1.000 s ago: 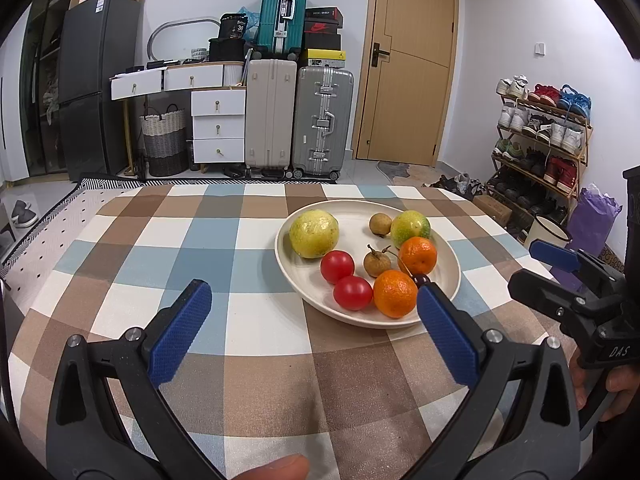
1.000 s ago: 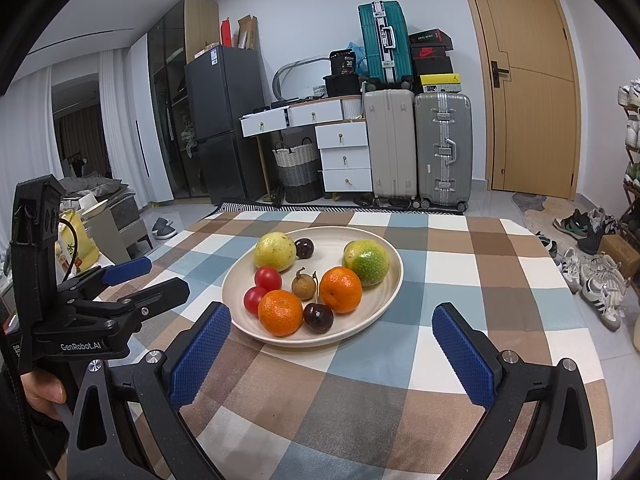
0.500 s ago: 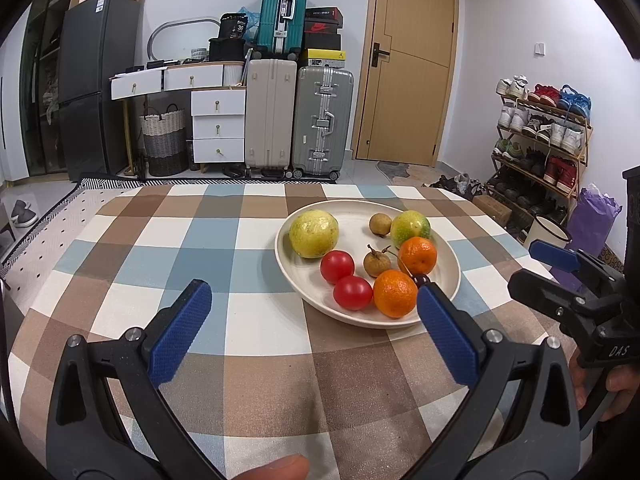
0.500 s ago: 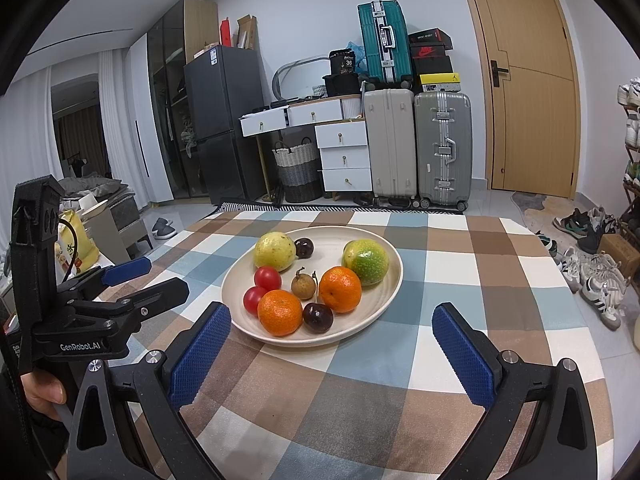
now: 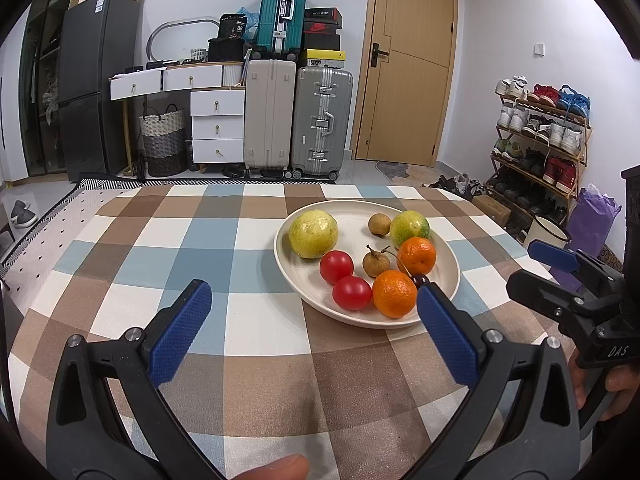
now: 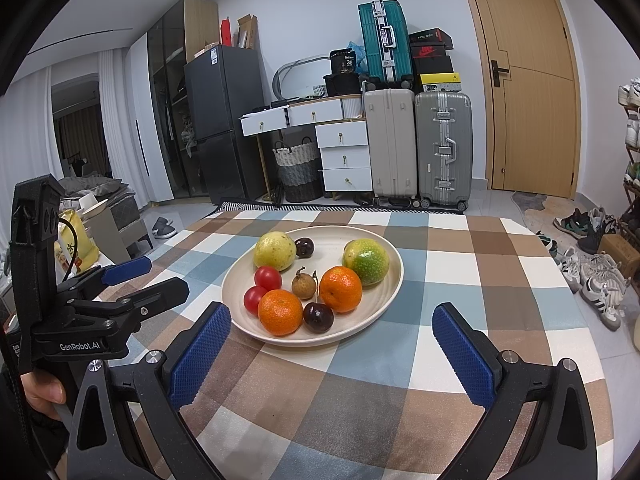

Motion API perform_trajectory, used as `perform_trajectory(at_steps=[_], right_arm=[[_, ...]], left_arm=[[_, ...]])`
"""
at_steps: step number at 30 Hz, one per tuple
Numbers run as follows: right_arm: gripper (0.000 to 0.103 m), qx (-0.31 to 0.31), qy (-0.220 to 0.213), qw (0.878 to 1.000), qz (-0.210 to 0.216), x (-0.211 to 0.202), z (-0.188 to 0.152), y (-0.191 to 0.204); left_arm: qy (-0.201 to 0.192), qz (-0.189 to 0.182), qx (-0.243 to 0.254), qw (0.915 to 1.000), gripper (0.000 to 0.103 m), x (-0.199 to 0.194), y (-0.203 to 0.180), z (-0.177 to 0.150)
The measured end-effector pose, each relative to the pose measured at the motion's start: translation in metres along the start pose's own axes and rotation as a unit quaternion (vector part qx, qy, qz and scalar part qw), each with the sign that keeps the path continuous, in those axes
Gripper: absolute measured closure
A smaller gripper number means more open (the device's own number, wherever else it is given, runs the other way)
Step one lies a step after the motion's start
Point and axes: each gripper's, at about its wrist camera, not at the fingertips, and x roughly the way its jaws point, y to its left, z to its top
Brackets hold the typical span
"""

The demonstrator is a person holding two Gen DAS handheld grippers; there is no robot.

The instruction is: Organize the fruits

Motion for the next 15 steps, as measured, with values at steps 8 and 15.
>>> perform_trajectory(at_steps=[8, 15], right_arm=[[0.0, 0.001, 0.0, 1.0, 0.0, -0.0003, 0.0002, 0.0001], [0.0, 0.0, 0.0, 1.0, 0.0, 0.0, 0.0004, 0.0]], left_arm=[[0.0, 0.0, -0.001, 1.0, 0.001, 0.0, 0.0003, 0.0003], [0.0, 0.001, -0.001, 1.0, 0.001, 0.0006, 0.0001, -0.0003]])
